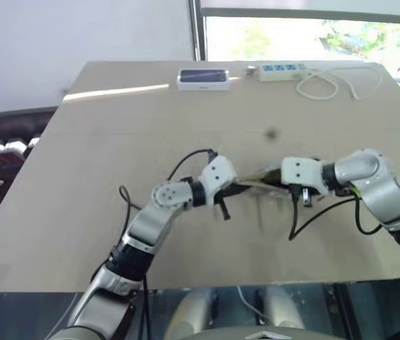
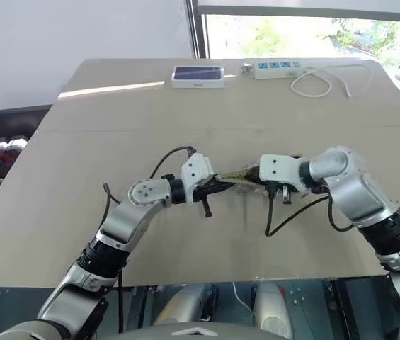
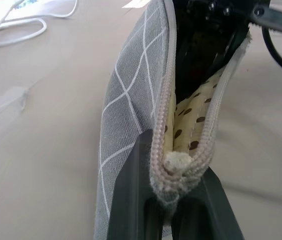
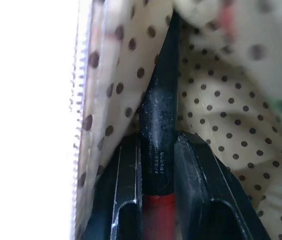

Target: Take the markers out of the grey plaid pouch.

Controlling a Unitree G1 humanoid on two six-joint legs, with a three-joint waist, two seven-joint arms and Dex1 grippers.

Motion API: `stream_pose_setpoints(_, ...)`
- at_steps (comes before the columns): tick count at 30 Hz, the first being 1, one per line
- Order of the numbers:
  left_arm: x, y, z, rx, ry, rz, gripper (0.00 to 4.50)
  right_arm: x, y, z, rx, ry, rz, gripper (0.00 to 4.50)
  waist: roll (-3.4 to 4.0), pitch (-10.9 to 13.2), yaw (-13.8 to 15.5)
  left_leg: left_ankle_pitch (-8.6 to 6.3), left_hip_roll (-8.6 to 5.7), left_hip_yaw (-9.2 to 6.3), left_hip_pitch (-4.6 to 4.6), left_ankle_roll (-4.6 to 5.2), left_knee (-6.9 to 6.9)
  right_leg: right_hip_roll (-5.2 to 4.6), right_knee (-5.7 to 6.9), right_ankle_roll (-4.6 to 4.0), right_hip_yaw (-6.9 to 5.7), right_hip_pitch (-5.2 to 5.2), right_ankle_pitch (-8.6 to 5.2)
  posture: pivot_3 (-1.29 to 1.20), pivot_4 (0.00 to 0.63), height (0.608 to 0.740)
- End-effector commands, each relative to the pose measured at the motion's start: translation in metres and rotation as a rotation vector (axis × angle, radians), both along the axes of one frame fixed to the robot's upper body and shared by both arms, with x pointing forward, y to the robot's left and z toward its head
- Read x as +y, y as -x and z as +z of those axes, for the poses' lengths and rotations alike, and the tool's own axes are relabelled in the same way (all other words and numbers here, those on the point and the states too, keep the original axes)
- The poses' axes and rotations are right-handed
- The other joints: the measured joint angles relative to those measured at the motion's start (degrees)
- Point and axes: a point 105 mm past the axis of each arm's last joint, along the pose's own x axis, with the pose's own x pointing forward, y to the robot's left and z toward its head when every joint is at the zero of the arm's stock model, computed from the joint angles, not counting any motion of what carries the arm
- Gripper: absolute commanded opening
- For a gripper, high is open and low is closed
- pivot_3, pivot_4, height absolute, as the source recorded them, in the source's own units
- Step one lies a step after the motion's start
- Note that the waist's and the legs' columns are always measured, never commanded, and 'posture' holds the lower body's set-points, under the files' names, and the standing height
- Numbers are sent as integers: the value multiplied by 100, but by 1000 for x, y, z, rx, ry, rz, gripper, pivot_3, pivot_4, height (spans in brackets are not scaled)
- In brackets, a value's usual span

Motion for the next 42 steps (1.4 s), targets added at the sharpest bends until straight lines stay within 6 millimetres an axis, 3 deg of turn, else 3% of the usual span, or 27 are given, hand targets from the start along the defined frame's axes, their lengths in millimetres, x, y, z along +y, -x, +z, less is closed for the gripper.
stream_pose_setpoints(1, 15, -7, -13, 3, -74, 49, 0, -8, -4, 37, -115, -83, -62, 352, 1, 0, 13, 0, 0, 0, -1, 0, 0, 0, 0, 0, 0, -1, 0, 0, 150, 738)
stream_pose_setpoints(12, 7, 3, -12, -19, -95, -3, 0, -3, -19, 50, -208, -183, -157, 352, 1, 1, 16, 0, 0, 2, -1, 1, -1, 1, 1, 0, 0, -1, 0, 0, 150, 738)
stream_pose_setpoints(22, 0, -3, 8, -122, -86, 10, 0, -10, -23, 41, -176, -146, -261, 352, 1, 2, 42, 0, 0, 2, -1, 0, -1, 1, 3, 0, -5, -2, 0, 0, 150, 738)
stream_pose_setpoints(30, 1, -20, 5, -283, -173, 73, 0, -1, -31, 51, 61, -590, -536, 352, 2, 2, 56, 1, 0, 2, 0, 0, -1, 2, 5, -1, 1, -3, 0, 0, 150, 738)
stream_pose_setpoints(35, 5, -29, 8, -345, -188, 123, 0, -1, -29, 47, 158, -679, -611, 352, 3, 3, 81, 0, -5, 2, -5, 1, -2, -1, 3, 0, -1, -11, 0, 0, 150, 738)
stream_pose_setpoints(42, 18, -51, 17, -425, -196, 252, 0, -1, -12, 27, 154, -519, -505, 352, 4, 3, 77, 1, -6, 3, -7, 1, -1, -2, 7, 0, -6, -16, 0, 0, 150, 738)
